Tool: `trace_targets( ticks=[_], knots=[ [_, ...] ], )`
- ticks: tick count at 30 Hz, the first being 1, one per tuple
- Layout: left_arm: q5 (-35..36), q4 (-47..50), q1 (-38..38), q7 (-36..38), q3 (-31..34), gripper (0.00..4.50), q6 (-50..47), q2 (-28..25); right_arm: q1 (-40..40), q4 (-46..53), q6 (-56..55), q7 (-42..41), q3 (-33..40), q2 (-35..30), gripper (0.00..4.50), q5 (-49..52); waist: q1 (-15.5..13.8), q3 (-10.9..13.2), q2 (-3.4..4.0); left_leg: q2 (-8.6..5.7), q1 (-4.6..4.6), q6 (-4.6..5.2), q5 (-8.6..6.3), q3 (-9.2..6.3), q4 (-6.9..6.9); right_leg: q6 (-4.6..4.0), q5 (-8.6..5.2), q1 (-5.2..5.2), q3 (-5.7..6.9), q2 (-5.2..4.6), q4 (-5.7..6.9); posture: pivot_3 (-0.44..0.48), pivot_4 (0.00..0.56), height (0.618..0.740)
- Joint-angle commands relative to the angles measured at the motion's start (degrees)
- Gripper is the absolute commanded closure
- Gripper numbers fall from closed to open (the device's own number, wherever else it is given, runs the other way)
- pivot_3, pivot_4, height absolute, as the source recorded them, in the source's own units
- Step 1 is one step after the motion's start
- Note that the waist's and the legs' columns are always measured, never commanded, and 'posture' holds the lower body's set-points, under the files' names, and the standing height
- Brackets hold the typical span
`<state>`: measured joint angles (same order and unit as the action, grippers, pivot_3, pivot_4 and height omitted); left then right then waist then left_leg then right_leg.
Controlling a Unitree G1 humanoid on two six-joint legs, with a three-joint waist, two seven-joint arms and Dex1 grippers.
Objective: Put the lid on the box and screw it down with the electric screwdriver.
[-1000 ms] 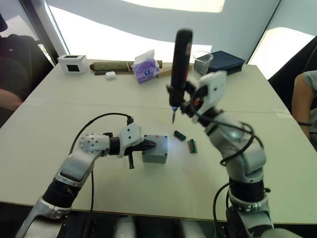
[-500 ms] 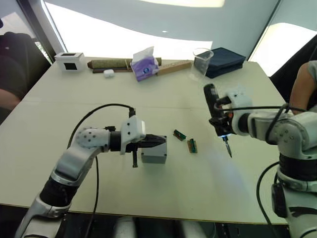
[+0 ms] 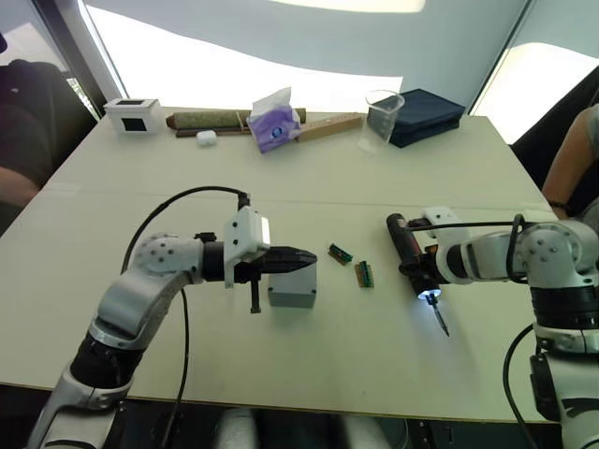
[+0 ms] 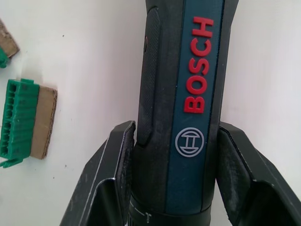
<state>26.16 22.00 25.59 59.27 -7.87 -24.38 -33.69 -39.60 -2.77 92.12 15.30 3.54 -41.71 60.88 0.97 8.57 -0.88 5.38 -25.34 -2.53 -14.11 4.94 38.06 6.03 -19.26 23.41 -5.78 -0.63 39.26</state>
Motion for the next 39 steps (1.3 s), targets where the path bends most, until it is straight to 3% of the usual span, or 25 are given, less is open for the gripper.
trace_targets(
  ticks=[1, 4, 5, 10, 15, 18, 21, 27, 35, 39],
  knots=[
    [1.47, 2.67, 0.29, -0.85, 1.38, 4.5, -0.46, -0.28, -0.17, -2.22, 0.38, 2.74, 0.87, -0.57, 1.15, 0.17, -0.13, 0.01, -0.04, -0.01, 0.0, 0.0, 0.0, 0.0, 0.01, 0.0, 0.0, -0.01, 0.0, -0.01, -0.01, 0.0, 0.15, 0.721],
    [1.61, 2.83, 0.05, -0.9, 1.22, 4.5, -0.64, -0.52, -1.14, -1.65, 0.38, 3.54, 1.59, -1.02, 0.19, 1.51, -0.17, 0.0, -0.07, -0.01, 0.0, 0.0, 0.0, -0.02, 0.01, 0.0, 0.0, -0.02, 0.01, -0.01, -0.02, 0.0, 0.15, 0.721],
    [1.64, 2.81, -0.03, -0.93, 1.18, 4.5, -0.76, -0.63, -1.74, -0.74, 0.38, 3.22, 1.62, -1.51, 0.09, 1.88, -0.16, 0.0, -0.06, -0.01, 0.0, 0.0, 0.0, -0.02, 0.01, 0.0, 0.0, -0.02, 0.01, -0.01, -0.02, 0.0, 0.15, 0.721],
    [0.77, 1.14, -1.45, 0.19, 3.0, 4.5, -1.0, -4.13, -7.45, 14.64, -1.92, -8.72, -1.53, -7.44, 0.09, -0.47, 0.17, 0.27, 0.29, -0.01, -0.1, 0.01, 0.0, 0.0, -0.05, 0.01, 0.0, 0.16, -0.02, -0.01, 0.0, 0.0, 0.15, 0.721],
    [-0.16, -1.12, -4.89, 1.88, 5.23, 4.5, 0.29, -9.05, -4.46, 28.02, -17.58, -25.46, -7.67, -12.62, 0.09, -7.57, 0.23, 0.34, 0.32, 0.07, -0.02, 0.03, -0.02, -0.14, -0.3, -0.13, -0.07, 0.2, 0.11, 0.12, 0.0, 0.0, 0.15, 0.721],
    [-2.39, -4.6, -6.47, 1.45, 5.3, 4.5, 2.53, -9.91, 0.15, 32.06, -26.39, -34.41, -10.29, -13.39, 0.77, -11.92, 0.04, 0.38, 0.3, 0.05, -0.04, 0.03, -0.02, -0.11, -0.3, -0.14, -0.08, 0.19, 0.13, 0.07, -0.02, 0.0, 0.15, 0.721],
    [-5.61, -7.33, -7.36, 1.47, 4.5, 4.5, 5.61, -10.6, 3.48, 32.85, -31.47, -39.79, -12.59, -13.85, 1.73, -16.24, -0.15, 0.47, 0.17, 0.02, -0.09, 0.03, -0.02, -0.08, -0.15, -0.11, -0.07, 0.14, 0.13, 0.0, -0.02, 0.0, 0.15, 0.721],
    [-8.34, -12.58, -7.94, 1.38, 3.25, 4.5, 8.39, -9.21, 8.28, 30.98, -36.7, -44.46, -21.58, -7.21, 4.36, -23.95, 0.11, 0.51, 0.11, 0.04, -0.04, 0.04, -0.02, -0.05, -0.07, -0.12, -0.07, 0.13, 0.13, 0.02, 0.03, 0.0, 0.15, 0.721],
    [-11.37, -15.41, -5.81, -1.63, 1.55, 4.5, 9.33, -4.7, 9.1, 28.38, -39.88, -45.96, -27.93, 0.11, 4.45, -33.14, -0.11, 0.51, 0.11, 0.04, -0.05, 0.03, -0.02, -0.04, -0.02, -0.11, -0.07, 0.14, 0.13, 0.02, 0.1, 0.0, 0.15, 0.721],
    [-13.21, -16.91, -3.98, -3.3, 0.02, 4.5, 9.68, -1.96, 9.18, 27.5, -37.7, -47.43, -27.77, 3.79, 4.45, -32.6, -0.2, 0.51, 0.11, 0.04, -0.04, 0.03, -0.02, -0.05, -0.02, -0.11, -0.06, 0.12, 0.13, 0.03, 0.12, 0.0, 0.15, 0.721]
  ],
)
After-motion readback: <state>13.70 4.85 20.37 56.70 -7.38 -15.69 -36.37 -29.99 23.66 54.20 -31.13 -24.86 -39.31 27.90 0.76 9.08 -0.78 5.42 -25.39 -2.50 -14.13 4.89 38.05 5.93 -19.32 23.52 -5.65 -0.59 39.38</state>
